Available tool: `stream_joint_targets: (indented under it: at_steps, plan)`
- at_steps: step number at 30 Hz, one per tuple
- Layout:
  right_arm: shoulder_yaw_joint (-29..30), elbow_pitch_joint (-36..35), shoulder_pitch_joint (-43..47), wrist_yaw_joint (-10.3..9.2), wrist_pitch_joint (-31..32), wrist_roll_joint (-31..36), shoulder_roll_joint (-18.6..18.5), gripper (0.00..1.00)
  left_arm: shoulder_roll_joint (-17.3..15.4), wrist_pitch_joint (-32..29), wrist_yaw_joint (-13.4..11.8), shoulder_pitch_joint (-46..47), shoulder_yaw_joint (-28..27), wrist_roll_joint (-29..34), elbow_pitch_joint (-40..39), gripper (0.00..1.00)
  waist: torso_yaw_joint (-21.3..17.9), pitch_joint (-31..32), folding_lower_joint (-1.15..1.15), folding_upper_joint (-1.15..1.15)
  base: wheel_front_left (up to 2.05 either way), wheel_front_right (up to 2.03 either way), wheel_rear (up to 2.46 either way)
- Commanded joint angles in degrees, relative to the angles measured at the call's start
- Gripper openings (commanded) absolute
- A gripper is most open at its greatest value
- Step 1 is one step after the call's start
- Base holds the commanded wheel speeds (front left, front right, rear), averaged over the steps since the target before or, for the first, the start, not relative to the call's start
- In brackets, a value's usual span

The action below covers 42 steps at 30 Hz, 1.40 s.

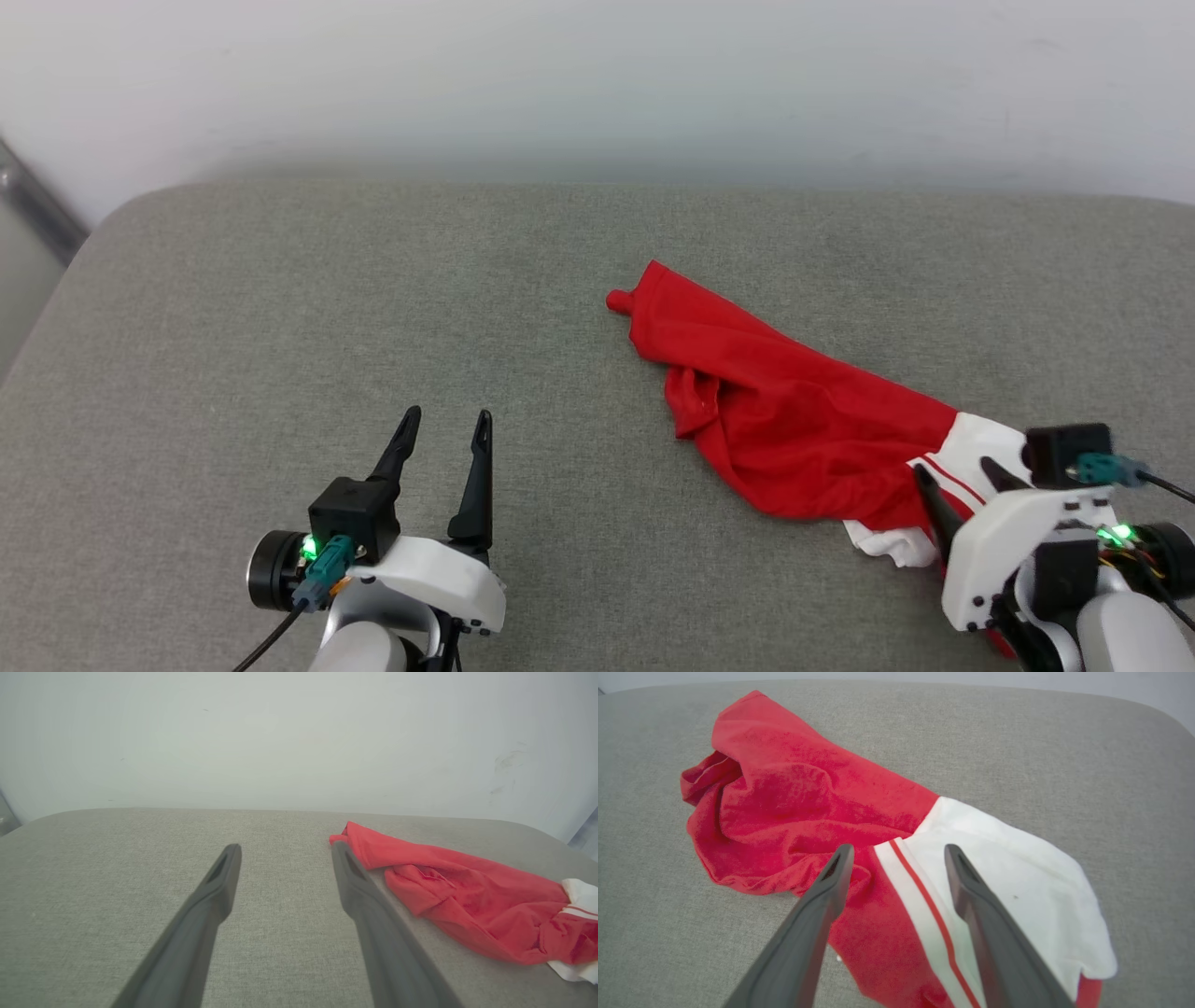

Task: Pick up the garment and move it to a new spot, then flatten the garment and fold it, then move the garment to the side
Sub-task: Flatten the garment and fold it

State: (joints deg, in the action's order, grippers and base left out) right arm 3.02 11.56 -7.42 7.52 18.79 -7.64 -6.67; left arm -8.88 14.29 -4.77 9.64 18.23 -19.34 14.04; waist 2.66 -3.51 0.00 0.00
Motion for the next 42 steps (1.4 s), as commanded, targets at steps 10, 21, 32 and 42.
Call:
stream_joint_targets:
  at_steps: [10,21,32,42]
  plan:
    - [-20.33,2.56,-9.02,-0.05,15.94,-10.78,-9.10,1.00,0.78,0.07,1.12,3.98,2.33,1.12,-0.67,1.00,3.99,-5.01,0.00,0.00,0.00,0.00,0.00]
    - [-32.73,13.29,-14.76,-0.09,23.50,-19.72,-13.15,0.00,1.90,0.68,1.76,6.99,2.69,1.23,0.96,1.00,6.37,-9.40,0.00,0.00,0.00,0.00,0.00]
    - [-26.63,8.91,-23.60,-0.07,8.37,-16.91,-12.81,0.00,1.60,0.97,1.47,5.62,1.51,1.01,1.88,1.00,3.94,-7.69,0.00,0.00,0.00,0.00,0.00]
    - [-0.14,15.81,-19.87,-0.06,3.81,-12.24,-11.21,0.00,1.53,0.89,1.61,5.61,1.80,1.31,1.40,1.00,2.94,-7.67,0.00,0.00,0.00,0.00,0.00]
